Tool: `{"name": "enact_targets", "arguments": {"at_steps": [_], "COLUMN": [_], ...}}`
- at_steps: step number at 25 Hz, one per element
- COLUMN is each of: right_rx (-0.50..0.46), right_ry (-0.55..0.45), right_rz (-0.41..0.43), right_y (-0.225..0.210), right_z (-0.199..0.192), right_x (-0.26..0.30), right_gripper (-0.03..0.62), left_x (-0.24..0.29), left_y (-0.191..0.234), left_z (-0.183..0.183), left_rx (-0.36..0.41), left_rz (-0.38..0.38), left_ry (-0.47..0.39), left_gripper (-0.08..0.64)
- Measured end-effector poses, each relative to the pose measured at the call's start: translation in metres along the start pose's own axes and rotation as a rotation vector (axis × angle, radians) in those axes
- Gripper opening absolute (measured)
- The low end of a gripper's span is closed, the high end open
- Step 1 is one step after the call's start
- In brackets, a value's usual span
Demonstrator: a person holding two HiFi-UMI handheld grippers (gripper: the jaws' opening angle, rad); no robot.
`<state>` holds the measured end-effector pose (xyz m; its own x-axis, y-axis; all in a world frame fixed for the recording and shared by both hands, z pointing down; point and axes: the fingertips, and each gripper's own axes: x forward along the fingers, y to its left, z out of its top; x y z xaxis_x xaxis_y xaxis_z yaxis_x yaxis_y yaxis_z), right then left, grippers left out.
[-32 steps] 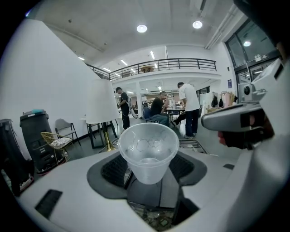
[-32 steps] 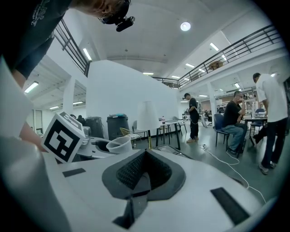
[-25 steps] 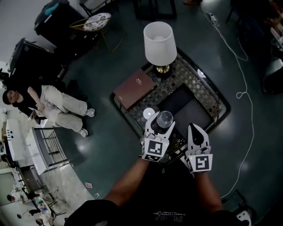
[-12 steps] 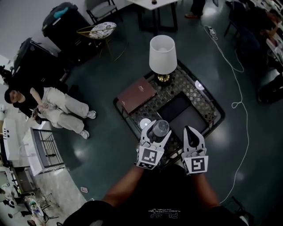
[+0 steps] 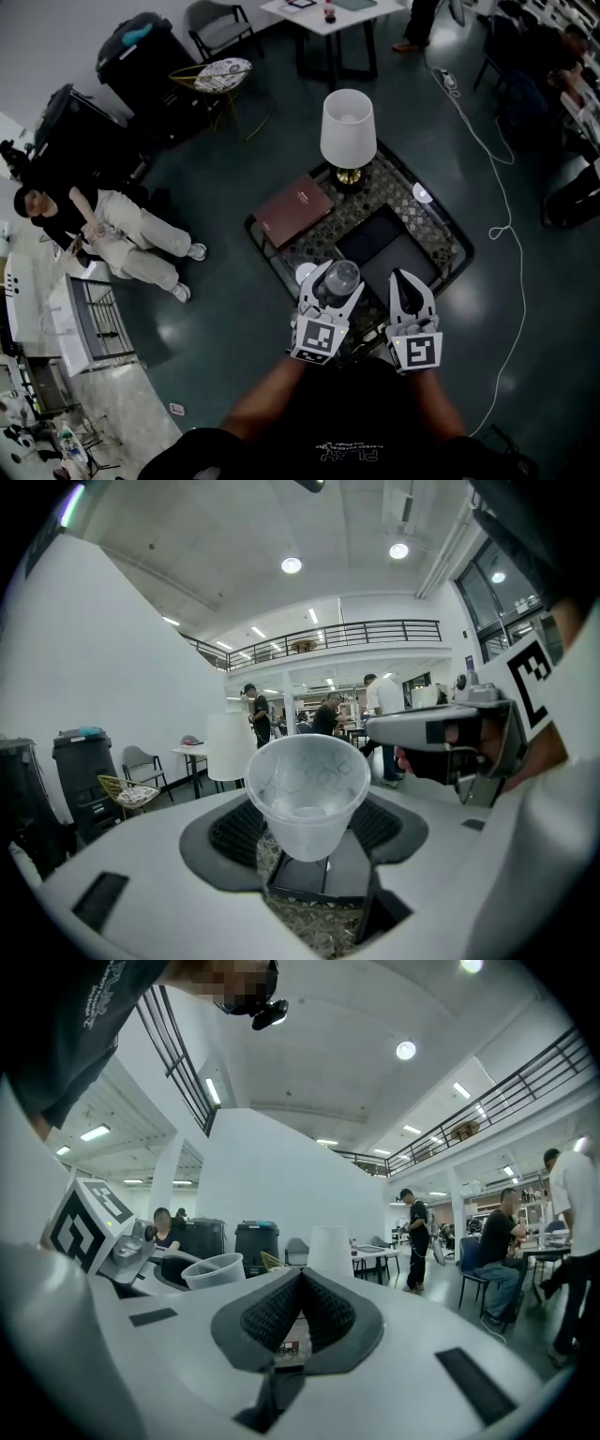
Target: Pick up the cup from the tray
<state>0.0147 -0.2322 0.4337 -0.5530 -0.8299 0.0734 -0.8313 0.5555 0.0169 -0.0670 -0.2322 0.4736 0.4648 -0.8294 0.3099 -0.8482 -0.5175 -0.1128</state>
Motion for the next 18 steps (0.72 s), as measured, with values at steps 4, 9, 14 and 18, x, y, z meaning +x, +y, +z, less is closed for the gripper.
{"name": "enact_targets", "arguments": {"at_steps": [4, 9, 14, 18], "right_rx": [-0.003, -0.003, -0.004, -0.003], "right_ry": [0.003, 0.004, 0.001, 0.005], "right_rz": [0.001, -0.002, -0.002, -0.004], "right_y": [0.0004, 0.0027, 0.0007, -0.0007], "right_z": [0.0012, 0.0018, 0.0025, -0.0003], "right_x": [0.0002, -0.0033, -0.0065, -0.0077], "right_gripper": [0.003, 0.003, 0.003, 0.003], "left_x": [-0.0008, -0.0058, -0.0054, -0.0047], "left_y": [-0.0019, -0.0032, -0.0068, -0.0076], "left_z": [0.0023, 0.0031, 0.0023, -0.0001], "left_rx": [-0.001, -0.004, 0.0, 0.0], "left_rz": [-0.002, -0.001, 0.0, 0.003], "left_ry": [-0.003, -0.006, -0.002, 0.0], "left_gripper": [0.287, 0.287, 0.287, 0.287]}}
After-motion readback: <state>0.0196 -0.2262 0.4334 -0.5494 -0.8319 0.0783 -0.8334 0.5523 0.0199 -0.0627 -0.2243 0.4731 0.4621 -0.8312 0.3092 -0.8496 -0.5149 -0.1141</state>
